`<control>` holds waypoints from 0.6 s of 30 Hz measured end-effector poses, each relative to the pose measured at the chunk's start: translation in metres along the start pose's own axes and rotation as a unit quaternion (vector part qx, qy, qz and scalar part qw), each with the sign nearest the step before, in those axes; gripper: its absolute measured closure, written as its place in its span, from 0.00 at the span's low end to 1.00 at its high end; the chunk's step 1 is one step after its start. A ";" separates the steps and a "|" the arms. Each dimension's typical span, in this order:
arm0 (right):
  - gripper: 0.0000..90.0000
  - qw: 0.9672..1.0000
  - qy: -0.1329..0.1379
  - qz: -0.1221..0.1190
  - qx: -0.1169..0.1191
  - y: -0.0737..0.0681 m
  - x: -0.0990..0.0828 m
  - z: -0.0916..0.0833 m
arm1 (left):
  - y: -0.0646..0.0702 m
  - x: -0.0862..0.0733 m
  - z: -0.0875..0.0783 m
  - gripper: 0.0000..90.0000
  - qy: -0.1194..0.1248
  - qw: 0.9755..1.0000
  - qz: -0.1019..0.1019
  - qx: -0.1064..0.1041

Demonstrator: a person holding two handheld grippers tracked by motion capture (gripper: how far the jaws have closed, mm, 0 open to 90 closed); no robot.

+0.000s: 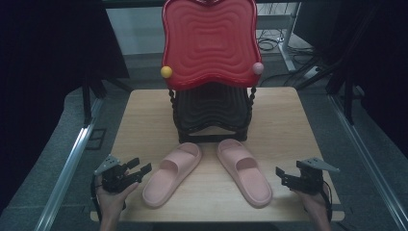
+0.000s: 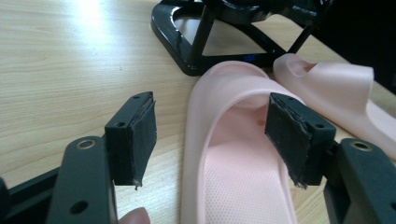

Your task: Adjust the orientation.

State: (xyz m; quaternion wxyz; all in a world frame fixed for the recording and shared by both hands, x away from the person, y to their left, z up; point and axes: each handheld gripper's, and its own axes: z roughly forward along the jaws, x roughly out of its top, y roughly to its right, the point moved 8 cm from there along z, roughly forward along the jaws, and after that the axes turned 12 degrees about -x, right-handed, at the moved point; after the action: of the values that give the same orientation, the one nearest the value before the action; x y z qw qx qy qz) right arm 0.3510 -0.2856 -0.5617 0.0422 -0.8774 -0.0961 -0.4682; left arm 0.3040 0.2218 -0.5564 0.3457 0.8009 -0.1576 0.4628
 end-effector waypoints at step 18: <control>0.19 0.999 0.026 0.024 0.018 0.003 0.002 -0.018 | -0.013 -0.017 -0.019 1.00 -0.066 0.997 0.023 0.043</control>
State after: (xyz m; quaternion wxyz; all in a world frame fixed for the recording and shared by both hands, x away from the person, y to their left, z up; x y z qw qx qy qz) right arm 0.3382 -0.2908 -0.5504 0.0718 -0.8661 -0.0819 -0.4879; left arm 0.2904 0.2432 -0.5692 0.2894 0.8401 -0.1782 0.4229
